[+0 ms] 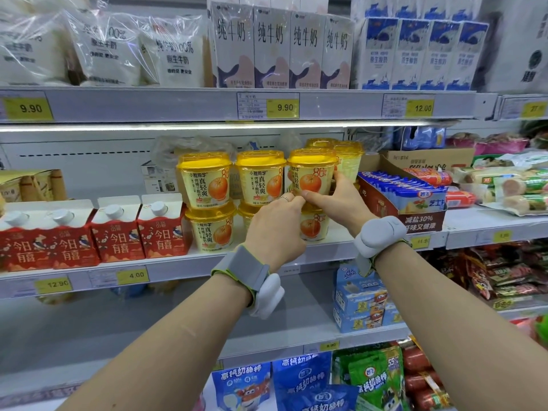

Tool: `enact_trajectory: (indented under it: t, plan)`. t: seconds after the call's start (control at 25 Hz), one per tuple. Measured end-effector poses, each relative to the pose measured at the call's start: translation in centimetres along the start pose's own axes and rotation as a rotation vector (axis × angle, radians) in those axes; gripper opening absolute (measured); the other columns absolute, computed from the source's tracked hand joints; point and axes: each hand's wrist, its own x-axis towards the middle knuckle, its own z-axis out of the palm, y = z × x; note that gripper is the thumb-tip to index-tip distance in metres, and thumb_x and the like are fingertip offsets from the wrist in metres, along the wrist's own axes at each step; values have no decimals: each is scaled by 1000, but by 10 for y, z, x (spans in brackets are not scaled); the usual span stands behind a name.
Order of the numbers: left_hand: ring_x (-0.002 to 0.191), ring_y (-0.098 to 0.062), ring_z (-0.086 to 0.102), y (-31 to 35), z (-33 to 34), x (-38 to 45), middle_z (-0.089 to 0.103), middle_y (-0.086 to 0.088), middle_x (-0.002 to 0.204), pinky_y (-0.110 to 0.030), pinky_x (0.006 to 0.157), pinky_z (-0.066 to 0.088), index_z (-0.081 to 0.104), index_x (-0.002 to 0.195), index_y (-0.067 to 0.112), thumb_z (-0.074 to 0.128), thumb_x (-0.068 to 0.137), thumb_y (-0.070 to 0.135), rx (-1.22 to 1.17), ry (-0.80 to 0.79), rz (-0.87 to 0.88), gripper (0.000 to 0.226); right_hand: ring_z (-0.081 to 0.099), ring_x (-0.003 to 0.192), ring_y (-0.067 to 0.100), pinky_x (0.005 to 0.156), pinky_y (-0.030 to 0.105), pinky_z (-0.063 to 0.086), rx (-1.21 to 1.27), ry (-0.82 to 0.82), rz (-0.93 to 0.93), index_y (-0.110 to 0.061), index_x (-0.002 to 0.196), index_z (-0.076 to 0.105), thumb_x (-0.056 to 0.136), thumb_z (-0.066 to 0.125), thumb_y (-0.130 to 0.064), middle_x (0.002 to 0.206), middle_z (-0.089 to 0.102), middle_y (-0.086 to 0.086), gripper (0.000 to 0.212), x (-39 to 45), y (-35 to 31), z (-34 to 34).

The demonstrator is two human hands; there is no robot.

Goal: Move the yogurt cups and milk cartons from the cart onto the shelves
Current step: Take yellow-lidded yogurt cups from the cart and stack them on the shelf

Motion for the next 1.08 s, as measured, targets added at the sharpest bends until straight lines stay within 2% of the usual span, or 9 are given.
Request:
enact_trajectory:
  t: [0.16, 0.32, 0.44, 0.52, 0.64, 0.72, 0.8, 0.92, 1.08]
  plan:
    - [123, -28, 55, 0, 1, 0, 54, -3, 133, -38, 97, 49, 41, 150, 17, 63, 82, 13, 1, -18, 6, 72, 60, 117, 18, 99, 41, 53, 28, -44, -3, -20, 137, 48, 81, 82, -32, 126, 64, -2, 66, 0, 2, 0]
    - [125, -24, 55, -7, -8, 4, 59, -1, 136, -36, 102, 50, 46, 149, 19, 61, 82, 10, -137, -79, -4, 70, 61, 110, 13, 81, 22, 51, 37, -126, -40, -15, 137, 49, 86, 78, -24, 119, 64, -5, 59, -2, -2, -9]
    - [92, -9, 65, -13, -18, 5, 69, 4, 112, -20, 77, 56, 60, 137, 20, 59, 86, 4, -343, 0, 8, 53, 62, 111, 13, 87, 26, 55, 34, -173, -57, -17, 133, 51, 88, 77, -24, 117, 65, -7, 53, -2, 0, -13]
    - [93, -10, 64, -12, -26, 7, 70, 3, 110, -22, 79, 55, 66, 126, 17, 59, 88, 5, -245, 271, 91, 41, 63, 116, 16, 97, 37, 54, 52, -178, -60, -18, 133, 52, 88, 77, -24, 122, 66, -3, 51, -1, 4, -14]
    - [121, -23, 53, -15, -33, 18, 65, -2, 125, -35, 97, 48, 63, 127, 13, 63, 83, 7, -13, 507, 169, 44, 62, 117, 17, 101, 41, 53, 65, -180, -73, -19, 132, 53, 89, 76, -23, 125, 66, -1, 49, -1, 3, -14]
    - [134, -28, 44, -24, -32, 28, 55, -6, 140, -45, 111, 40, 54, 137, 11, 65, 84, 16, 142, 462, 134, 55, 61, 117, 17, 101, 40, 52, 68, -174, -65, -21, 131, 52, 89, 75, -23, 124, 65, -3, 48, -3, 2, -13]
    - [133, -30, 45, -37, -29, 36, 54, -8, 142, -48, 115, 35, 49, 143, 12, 64, 87, 26, 222, 376, 57, 59, 61, 116, 17, 102, 40, 52, 73, -166, -60, -19, 132, 52, 89, 75, -22, 123, 65, -3, 48, -4, 0, -12]
    - [106, -27, 56, -47, -26, 42, 64, -5, 117, -39, 100, 46, 55, 131, 15, 62, 92, 33, 236, 409, 23, 43, 61, 116, 17, 102, 40, 52, 76, -153, -49, -18, 131, 53, 89, 75, -21, 121, 65, -3, 47, -4, -1, -12]
    - [101, -28, 56, -41, -30, 44, 64, -5, 108, -38, 90, 47, 58, 120, 15, 66, 92, 31, 135, 446, -9, 34, 60, 119, 20, 100, 37, 52, 94, -115, -31, -14, 137, 51, 91, 74, -20, 127, 64, 1, 52, -9, -2, -8]
